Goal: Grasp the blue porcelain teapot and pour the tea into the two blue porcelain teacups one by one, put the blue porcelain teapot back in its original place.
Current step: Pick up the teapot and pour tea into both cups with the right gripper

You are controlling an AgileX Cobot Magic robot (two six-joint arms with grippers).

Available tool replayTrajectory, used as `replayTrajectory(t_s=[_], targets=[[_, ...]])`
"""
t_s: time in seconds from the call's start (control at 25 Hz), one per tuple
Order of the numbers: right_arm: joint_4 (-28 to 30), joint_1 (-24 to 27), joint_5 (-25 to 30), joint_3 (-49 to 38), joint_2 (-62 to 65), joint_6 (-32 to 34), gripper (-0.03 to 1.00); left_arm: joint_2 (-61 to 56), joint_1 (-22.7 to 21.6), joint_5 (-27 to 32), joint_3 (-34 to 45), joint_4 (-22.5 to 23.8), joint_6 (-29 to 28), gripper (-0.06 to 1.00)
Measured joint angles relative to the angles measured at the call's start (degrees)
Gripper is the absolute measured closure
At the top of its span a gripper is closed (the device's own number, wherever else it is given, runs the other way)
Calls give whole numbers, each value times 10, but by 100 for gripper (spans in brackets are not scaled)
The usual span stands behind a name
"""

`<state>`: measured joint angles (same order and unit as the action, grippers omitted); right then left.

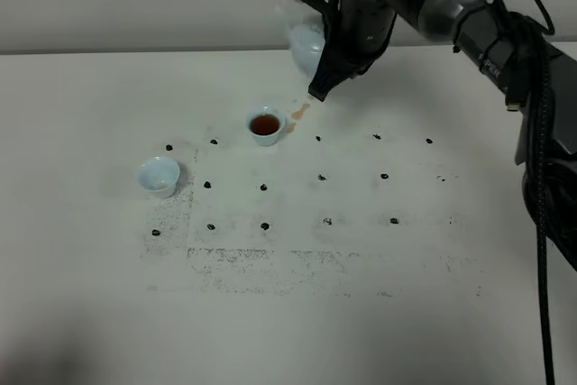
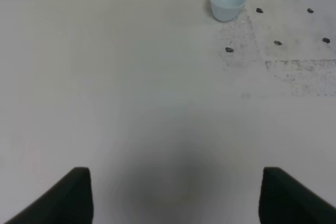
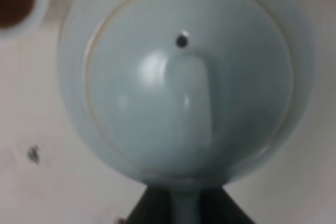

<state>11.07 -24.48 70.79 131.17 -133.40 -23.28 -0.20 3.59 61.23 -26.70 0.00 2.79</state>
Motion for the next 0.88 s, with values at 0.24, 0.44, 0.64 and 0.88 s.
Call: replayTrajectory(t_s=[0.24,0.44,0.64,0.88], targets=[[-9,-39,-40,1,12,-182,88,0,0,0,0,0,0,28],[-6,-58,-89,1,12,-274,88,0,0,0,0,0,0,28],[-4,-91,-140,1,6,-355,88,0,0,0,0,0,0,28],[-2,-119,-188,0,-24,-424,88,0,0,0,0,0,1,28]])
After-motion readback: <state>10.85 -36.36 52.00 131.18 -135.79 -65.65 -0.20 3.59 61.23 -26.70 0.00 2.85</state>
